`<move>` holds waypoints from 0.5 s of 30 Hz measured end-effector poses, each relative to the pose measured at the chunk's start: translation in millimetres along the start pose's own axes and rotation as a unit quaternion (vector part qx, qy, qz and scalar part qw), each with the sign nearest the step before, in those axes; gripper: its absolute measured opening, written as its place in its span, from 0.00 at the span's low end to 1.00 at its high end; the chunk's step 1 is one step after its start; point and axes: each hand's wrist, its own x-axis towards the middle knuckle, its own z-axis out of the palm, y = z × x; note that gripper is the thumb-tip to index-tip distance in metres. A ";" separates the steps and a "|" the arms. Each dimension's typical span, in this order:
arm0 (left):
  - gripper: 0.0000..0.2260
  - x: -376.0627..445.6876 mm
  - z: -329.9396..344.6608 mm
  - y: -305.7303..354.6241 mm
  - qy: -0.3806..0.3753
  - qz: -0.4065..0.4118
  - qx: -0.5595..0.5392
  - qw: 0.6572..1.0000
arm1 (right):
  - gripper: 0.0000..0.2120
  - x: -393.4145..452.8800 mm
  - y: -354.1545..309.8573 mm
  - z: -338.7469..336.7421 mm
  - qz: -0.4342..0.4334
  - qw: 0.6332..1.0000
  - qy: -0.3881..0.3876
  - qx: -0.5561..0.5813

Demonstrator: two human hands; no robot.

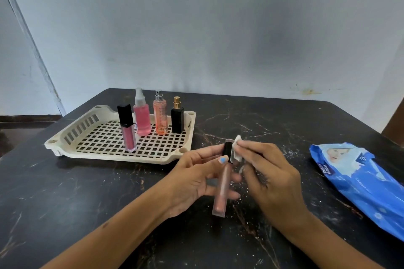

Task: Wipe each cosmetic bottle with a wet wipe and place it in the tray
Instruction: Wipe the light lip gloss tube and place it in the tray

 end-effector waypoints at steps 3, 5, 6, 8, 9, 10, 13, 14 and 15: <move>0.12 0.0 0.1 1.0 -0.010 0.009 0.016 1.000 | 0.17 1.1 0.1 0.2 0.014 1.000 -0.013 -0.008; 0.14 0.8 -1.1 -0.6 -0.001 0.022 0.021 1.000 | 0.17 0.4 -1.8 1.5 0.000 1.000 -0.028 -0.004; 0.15 1.5 -2.0 -1.6 0.013 0.029 0.019 0.999 | 0.16 -0.4 -3.3 2.5 -0.011 0.999 -0.036 0.002; 0.18 3.9 -3.9 -3.3 0.055 0.036 -0.002 0.998 | 0.14 -1.4 -7.5 4.0 -0.039 0.997 -0.056 0.022; 0.20 5.1 -5.1 -3.8 0.073 0.039 -0.015 0.996 | 0.13 -1.6 -9.5 4.2 -0.060 0.995 -0.067 0.035; 0.22 5.9 -6.0 -4.0 0.088 0.044 -0.026 0.995 | 0.11 -2.5 -11.4 4.5 -0.084 0.992 -0.077 0.046; 0.27 7.8 -8.3 -3.4 0.102 0.068 -0.049 0.991 | 0.08 -6.1 -18.4 5.8 -0.147 0.980 -0.114 0.067; 0.26 7.5 -8.6 -2.6 0.105 0.070 -0.044 0.991 | 0.07 -6.9 -20.2 6.5 -0.156 0.977 -0.125 0.072; 0.25 7.2 -8.6 -2.2 0.106 0.069 -0.035 0.991 | 0.07 -7.4 -21.3 7.0 -0.159 0.976 -0.128 0.076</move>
